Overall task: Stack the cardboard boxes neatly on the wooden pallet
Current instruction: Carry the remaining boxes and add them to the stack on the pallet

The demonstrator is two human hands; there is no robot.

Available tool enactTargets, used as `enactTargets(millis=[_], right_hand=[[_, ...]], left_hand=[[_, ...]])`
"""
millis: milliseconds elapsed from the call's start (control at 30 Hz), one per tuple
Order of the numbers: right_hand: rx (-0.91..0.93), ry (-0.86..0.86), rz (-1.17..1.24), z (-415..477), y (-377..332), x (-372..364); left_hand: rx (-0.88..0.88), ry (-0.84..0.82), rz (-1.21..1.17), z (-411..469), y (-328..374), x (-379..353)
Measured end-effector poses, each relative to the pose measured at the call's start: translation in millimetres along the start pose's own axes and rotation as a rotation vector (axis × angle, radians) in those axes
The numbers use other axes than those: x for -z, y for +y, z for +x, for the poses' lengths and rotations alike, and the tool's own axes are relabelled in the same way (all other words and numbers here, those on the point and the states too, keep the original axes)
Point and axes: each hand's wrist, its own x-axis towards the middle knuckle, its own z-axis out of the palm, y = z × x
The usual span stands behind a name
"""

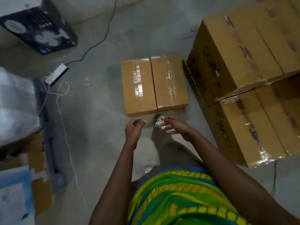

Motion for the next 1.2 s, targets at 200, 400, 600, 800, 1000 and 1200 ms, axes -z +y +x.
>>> enactTargets(millis=[200,400,600,800,1000,1200], right_hand=[[-0.106,0.130,0.177,130.6,-69.3,16.7],[-0.108,0.241,0.108,309.2,-95.1,19.7],[-0.080,0.379,-0.119,534.1,-42.9,16.1],[-0.070,0.561,-0.465,666.1,18.7,0.0],[-0.075,0.730,-0.600,679.9,29.3,-26.5],[-0.290,0.711,-0.296,671.8,8.2,-48.3]], left_hand=[[0.176,-0.084,0.144,135.2,43.3,-9.3],[0.189,-0.047,0.271,301.5,36.7,4.0],[-0.045,-0.187,0.657,516.7,-31.9,-41.9],[0.183,0.182,0.416,675.2,-88.6,-62.7],[0.290,0.225,0.257,684.6,-112.2,-48.7],[0.411,0.109,0.149,688.8,-115.3,-34.0]])
